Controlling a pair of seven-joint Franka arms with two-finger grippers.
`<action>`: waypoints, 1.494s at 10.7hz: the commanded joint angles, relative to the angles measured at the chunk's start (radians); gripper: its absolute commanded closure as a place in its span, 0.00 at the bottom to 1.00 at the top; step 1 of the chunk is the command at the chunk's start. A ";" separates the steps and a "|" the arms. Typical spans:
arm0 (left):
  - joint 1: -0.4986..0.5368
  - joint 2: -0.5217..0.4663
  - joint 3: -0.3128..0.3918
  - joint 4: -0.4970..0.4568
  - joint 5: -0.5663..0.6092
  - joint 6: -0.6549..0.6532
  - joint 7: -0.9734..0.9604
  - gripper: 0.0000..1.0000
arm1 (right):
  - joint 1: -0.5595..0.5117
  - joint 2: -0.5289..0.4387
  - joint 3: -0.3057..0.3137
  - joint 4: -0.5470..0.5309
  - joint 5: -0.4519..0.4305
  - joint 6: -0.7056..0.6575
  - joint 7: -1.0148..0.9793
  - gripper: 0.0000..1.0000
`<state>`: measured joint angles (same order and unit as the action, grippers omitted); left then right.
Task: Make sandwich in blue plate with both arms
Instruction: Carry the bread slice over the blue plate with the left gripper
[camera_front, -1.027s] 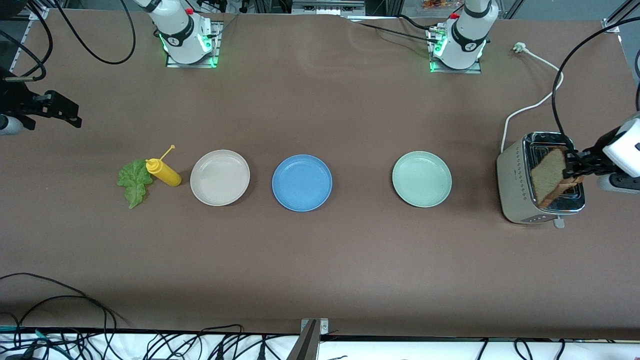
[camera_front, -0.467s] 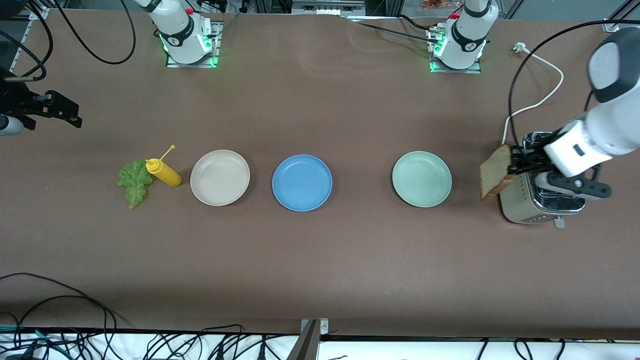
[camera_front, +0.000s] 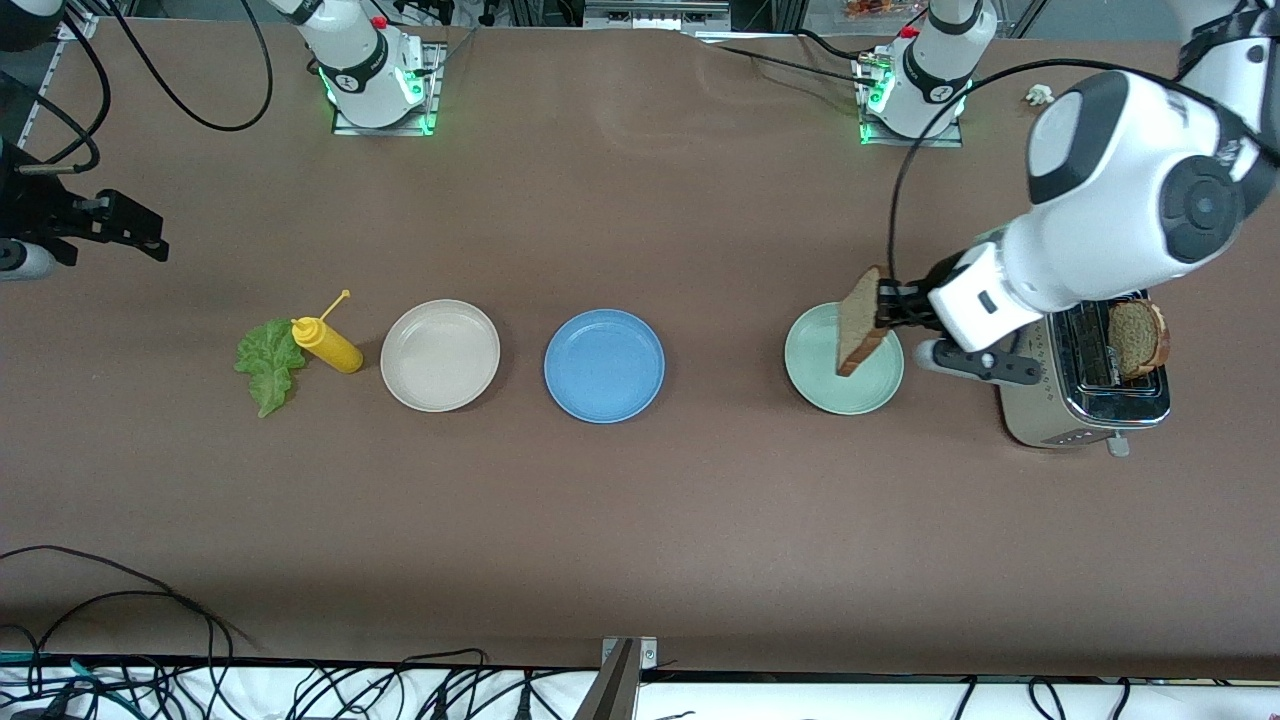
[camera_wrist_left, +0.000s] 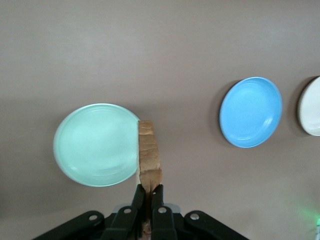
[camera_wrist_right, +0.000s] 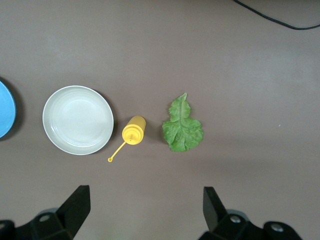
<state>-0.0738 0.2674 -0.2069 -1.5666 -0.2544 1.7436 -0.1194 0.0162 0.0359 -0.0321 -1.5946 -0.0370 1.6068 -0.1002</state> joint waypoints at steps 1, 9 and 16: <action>0.002 0.042 -0.089 0.016 -0.051 0.086 -0.048 1.00 | 0.001 0.016 0.000 0.032 -0.014 -0.004 -0.015 0.00; -0.034 0.263 -0.247 0.085 -0.146 0.273 -0.173 1.00 | -0.001 0.018 0.000 0.032 -0.012 -0.002 -0.013 0.00; -0.040 0.456 -0.396 0.086 -0.141 0.612 -0.370 1.00 | -0.001 0.019 0.000 0.032 -0.014 -0.001 -0.015 0.00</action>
<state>-0.1128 0.6592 -0.5797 -1.5196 -0.3764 2.2884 -0.4625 0.0161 0.0441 -0.0322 -1.5879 -0.0373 1.6114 -0.1002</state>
